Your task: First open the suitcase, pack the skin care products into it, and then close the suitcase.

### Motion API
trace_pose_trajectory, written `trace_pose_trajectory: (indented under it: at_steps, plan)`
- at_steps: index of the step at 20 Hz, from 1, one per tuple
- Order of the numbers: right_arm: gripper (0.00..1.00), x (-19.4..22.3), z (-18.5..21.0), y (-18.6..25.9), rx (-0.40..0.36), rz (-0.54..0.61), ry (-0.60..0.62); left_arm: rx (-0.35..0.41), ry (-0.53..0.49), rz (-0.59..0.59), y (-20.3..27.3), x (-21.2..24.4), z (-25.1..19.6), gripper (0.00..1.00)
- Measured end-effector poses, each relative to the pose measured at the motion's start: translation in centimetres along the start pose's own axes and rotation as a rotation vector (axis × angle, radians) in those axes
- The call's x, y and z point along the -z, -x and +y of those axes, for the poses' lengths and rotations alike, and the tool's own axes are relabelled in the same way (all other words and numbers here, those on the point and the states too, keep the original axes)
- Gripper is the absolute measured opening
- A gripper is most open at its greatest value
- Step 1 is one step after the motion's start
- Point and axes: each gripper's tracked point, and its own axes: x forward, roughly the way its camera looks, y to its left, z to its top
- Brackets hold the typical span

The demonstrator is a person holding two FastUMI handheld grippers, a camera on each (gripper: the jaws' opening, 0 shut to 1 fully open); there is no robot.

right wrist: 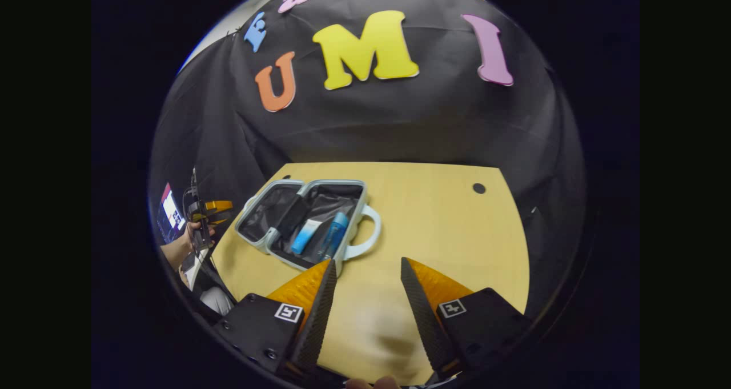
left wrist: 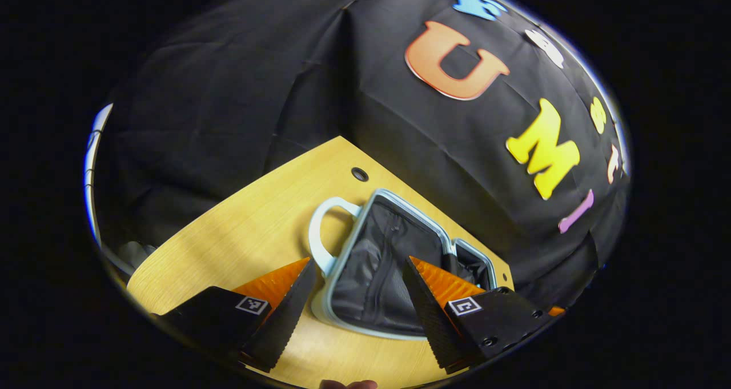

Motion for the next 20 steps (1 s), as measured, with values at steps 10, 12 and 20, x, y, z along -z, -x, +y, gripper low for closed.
trace_pose_trajectory:
  at_steps: [10, 12, 20]
  plan:
    - [0.68, -1.4, -1.4, 3.4, 0.059, -0.024, -0.092, -0.062, 0.141, 0.063, -7.8, 0.2, 4.4, 0.97]
    - [0.69, -1.6, -1.1, 3.3, 0.056, -0.028, -0.088, -0.074, 0.155, 0.055, -8.3, -0.1, 4.5, 0.92]
    - [0.69, -1.2, -1.6, 4.5, 0.068, -0.042, -0.115, -0.177, 0.138, 0.120, -10.5, 1.3, 5.0, 0.29]
